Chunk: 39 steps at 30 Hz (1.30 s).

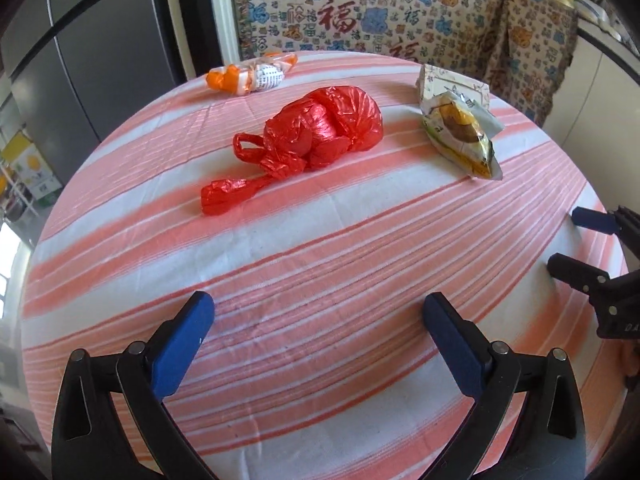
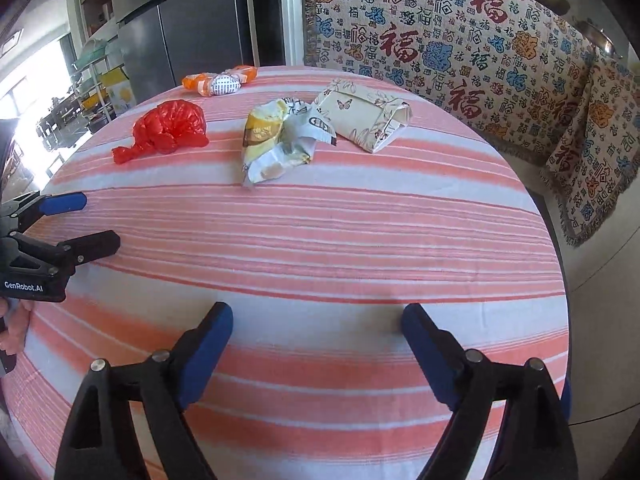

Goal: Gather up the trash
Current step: 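Move both tools back over the table toward the red plastic bag, then close the left tool on the red plastic bag and lift it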

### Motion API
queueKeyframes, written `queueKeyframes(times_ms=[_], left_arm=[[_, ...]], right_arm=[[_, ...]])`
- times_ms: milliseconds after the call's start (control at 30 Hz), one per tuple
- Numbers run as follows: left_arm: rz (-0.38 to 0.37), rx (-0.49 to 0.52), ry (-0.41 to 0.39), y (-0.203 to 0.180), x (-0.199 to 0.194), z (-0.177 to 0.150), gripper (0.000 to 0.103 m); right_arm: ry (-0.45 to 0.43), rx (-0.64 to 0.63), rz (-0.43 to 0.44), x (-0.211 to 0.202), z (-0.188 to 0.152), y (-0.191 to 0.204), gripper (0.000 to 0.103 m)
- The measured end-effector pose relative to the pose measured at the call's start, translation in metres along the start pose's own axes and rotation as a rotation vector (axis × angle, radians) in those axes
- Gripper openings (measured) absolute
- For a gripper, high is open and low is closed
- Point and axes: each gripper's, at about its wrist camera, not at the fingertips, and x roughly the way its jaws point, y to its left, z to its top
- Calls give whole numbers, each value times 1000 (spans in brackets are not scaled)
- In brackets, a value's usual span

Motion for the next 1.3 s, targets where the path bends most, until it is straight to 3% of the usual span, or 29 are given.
queueKeyframes(times_ms=[233, 300, 400, 667, 733, 767, 800, 900, 1133, 1300], left_arm=[[-9, 25, 23, 7, 3, 8, 102], [-17, 64, 26, 8, 3, 19, 102], [29, 140, 1, 9, 2, 39, 102], [-12, 131, 33, 14, 30, 88, 102], [-17, 138, 24, 10, 34, 92, 100], [-28, 135, 18, 9, 34, 92, 88], [-48, 128, 17, 8, 33, 91, 68], [-58, 97, 5, 7, 24, 85, 51], [16, -181, 42, 11, -29, 43, 50], [18, -240, 18, -9, -69, 3, 53]], right_arm=[[-17, 7, -6, -1, -2, 0, 92], [-17, 7, -5, -1, -2, 1, 92], [-17, 8, -5, -1, -2, 1, 92], [-17, 9, -3, -1, -2, 1, 92], [-17, 9, -2, -1, -2, 1, 93], [-17, 9, -2, 0, -2, 1, 93], [-17, 10, -2, 0, -2, 1, 93], [-17, 10, -1, 0, -2, 2, 93], [-17, 9, -2, 0, -2, 1, 93], [-17, 9, -2, 0, -2, 1, 93]])
